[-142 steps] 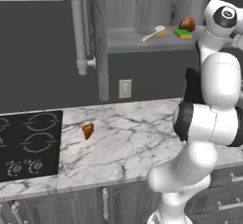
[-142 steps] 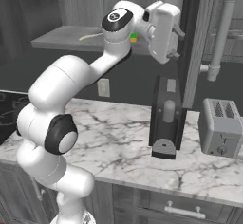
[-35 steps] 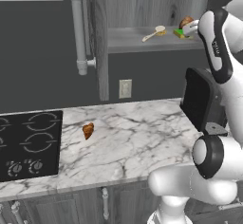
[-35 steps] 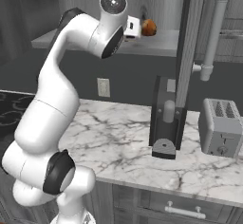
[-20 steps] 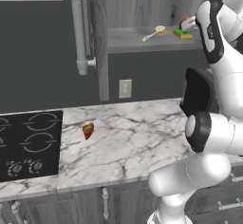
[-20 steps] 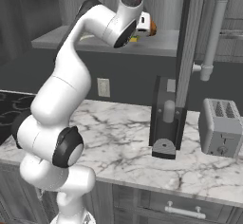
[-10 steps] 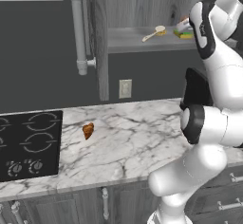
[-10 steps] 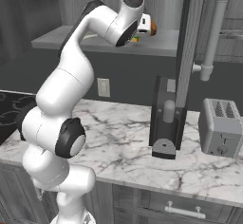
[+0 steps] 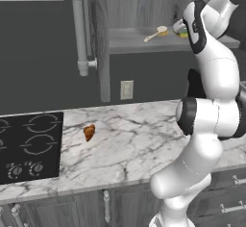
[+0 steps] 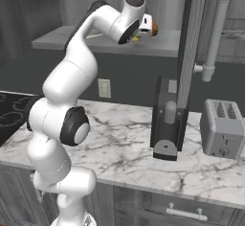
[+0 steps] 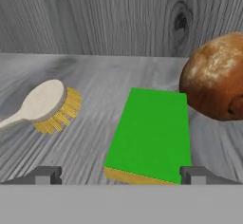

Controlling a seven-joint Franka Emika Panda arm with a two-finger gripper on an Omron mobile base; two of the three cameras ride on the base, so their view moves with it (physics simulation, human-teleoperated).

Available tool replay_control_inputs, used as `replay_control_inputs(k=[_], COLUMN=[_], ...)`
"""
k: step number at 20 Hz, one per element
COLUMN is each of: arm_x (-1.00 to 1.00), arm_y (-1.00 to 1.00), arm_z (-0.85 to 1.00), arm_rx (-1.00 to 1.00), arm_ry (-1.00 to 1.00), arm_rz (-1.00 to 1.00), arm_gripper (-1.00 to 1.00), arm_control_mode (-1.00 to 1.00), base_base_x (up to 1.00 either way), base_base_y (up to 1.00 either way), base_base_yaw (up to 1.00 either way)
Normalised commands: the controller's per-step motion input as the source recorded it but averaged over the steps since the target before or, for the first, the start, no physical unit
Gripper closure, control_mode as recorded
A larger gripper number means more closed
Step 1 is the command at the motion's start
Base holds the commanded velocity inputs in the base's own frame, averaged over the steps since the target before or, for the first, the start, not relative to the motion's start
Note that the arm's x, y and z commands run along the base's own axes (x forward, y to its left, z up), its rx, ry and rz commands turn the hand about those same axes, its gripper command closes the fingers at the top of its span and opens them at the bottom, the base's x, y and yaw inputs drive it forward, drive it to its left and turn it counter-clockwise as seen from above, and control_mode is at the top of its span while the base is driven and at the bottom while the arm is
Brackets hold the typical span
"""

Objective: Pick the sponge and dish brush from the cabinet and place them on the counter.

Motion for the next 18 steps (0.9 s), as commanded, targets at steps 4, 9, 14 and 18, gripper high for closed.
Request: replay_control_inputs(k=[4, 9, 14, 18], arm_x=[0.23, 0.02, 0.06, 0.12], arm_y=[-0.08, -0.01, -0.05, 0.0], arm_z=[-0.15, -0.01, 0.05, 0.0], arm_rx=[0.0, 0.0, -0.01, -0.03], arm_ry=[0.05, 0.01, -0.07, -0.02], arm_rz=[0.0, 0.0, -0.01, 0.0], arm_gripper=[-1.0, -1.0, -1.0, -1.0], arm_control_mode=[-1.0, -1.0, -1.0, -1.0], base_base_x=[0.0, 0.0, 0.0, 0.0], base_base_y=[0.0, 0.0, 0.0, 0.0], base_base_yaw=[0.0, 0.0, 0.0, 0.0])
